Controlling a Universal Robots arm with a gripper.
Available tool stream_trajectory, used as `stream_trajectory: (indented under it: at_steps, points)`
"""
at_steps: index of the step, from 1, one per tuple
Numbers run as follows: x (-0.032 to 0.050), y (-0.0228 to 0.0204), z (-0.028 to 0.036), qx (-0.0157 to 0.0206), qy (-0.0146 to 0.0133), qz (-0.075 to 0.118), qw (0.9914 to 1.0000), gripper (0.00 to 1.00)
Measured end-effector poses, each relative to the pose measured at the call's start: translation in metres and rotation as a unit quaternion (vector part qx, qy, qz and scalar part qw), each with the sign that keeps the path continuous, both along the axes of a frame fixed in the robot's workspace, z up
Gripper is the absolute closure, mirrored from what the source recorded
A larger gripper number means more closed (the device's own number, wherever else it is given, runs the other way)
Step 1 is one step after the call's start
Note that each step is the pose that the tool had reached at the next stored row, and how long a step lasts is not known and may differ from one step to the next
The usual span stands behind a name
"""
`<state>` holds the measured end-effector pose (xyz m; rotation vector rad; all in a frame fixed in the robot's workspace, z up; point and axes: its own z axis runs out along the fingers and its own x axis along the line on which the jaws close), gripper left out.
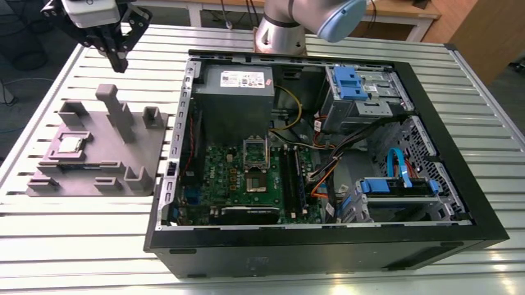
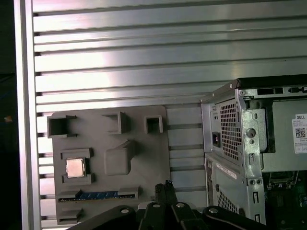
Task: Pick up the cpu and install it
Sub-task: 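Reach for the cpu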
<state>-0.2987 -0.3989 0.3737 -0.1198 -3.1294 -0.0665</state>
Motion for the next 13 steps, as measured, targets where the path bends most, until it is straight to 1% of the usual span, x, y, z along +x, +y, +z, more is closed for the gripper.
stream_trajectory:
  at_steps: [6, 13]
  points:
    - [-0.006, 0.0, -0.0006, 0.0, 0.0012, 0.0, 1.0, 0.9]
    - [-0.013, 0.0, -0.0012, 0.0, 0.002, 0.0, 1.0, 0.9]
